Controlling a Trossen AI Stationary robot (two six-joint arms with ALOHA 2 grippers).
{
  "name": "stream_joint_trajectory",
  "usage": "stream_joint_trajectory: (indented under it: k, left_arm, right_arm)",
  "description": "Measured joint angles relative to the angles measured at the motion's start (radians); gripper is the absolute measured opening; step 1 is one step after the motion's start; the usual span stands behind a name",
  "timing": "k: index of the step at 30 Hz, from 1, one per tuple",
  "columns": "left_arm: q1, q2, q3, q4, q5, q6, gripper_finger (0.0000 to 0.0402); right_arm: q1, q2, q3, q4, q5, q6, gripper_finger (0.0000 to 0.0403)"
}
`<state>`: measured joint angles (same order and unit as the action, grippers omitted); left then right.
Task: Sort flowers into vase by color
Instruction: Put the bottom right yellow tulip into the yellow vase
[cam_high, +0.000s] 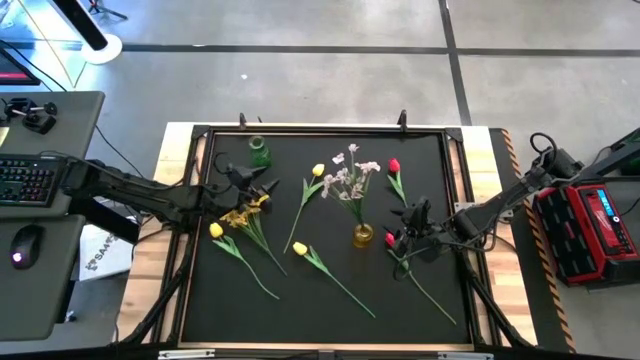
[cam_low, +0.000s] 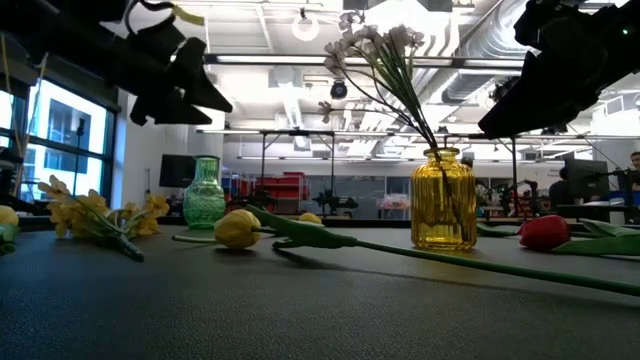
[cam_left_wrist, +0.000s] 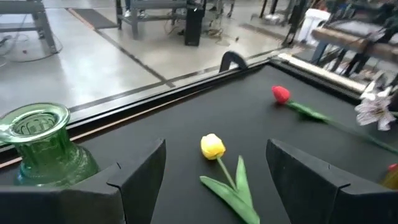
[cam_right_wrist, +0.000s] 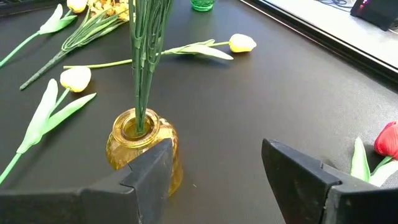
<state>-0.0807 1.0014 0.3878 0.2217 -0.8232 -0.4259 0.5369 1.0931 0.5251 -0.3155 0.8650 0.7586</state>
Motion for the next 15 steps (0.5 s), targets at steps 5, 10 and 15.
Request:
stream_joint_trajectory:
  k: [5, 10, 15]
  left_arm:
    - [0.000, 0.112, 0.144, -0.218, -0.002, -0.042, 0.0266]
    - [0.002, 0.257, 0.289, -0.389, 0.031, -0.043, 0.0266]
    - [0.014, 0.378, 0.382, -0.484, 0.138, -0.043, 0.0266]
  right_arm:
    - [0.000, 0.000, 0.000, 0.001, 0.000, 0.000, 0.0236]
    - [0.000, 0.000, 0.000, 0.003, 0.000, 0.000, 0.0236]
    - [0.000, 0.000, 0.000, 0.004, -0.017, -0.008, 0.0236]
